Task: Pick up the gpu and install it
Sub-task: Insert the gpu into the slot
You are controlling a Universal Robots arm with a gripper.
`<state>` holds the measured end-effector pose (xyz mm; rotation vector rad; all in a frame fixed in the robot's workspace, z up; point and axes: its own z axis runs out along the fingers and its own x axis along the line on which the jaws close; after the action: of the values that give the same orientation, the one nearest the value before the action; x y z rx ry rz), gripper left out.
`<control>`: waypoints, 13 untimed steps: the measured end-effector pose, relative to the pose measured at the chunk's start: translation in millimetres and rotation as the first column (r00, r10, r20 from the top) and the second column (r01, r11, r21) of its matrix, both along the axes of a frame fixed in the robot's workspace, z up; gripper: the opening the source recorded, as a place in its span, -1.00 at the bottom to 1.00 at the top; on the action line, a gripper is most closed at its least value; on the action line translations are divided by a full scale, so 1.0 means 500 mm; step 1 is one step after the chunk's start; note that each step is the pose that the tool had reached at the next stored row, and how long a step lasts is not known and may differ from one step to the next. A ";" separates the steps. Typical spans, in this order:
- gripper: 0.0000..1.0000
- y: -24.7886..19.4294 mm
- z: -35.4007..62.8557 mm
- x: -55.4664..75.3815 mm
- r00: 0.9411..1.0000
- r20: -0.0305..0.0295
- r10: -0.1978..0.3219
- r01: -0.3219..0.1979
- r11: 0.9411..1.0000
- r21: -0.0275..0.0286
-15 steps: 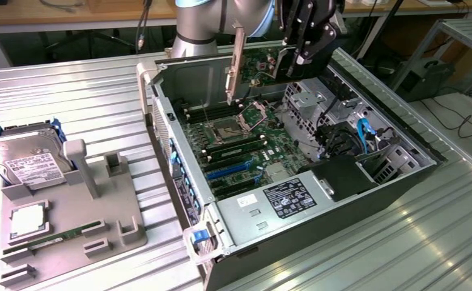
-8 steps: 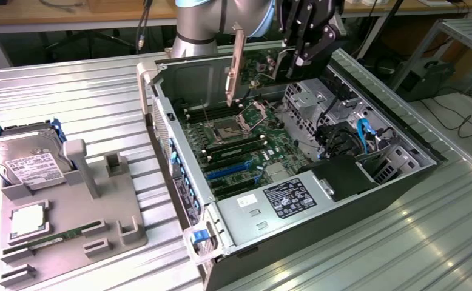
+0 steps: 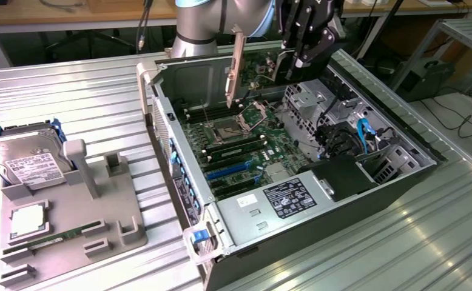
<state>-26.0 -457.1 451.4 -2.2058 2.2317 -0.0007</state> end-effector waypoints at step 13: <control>-0.45 0.0000 -0.013 0.000 1.000 -0.001 0.000 0.000 1.000 0.000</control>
<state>-26.0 -457.1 444.7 -2.2067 2.2319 0.0006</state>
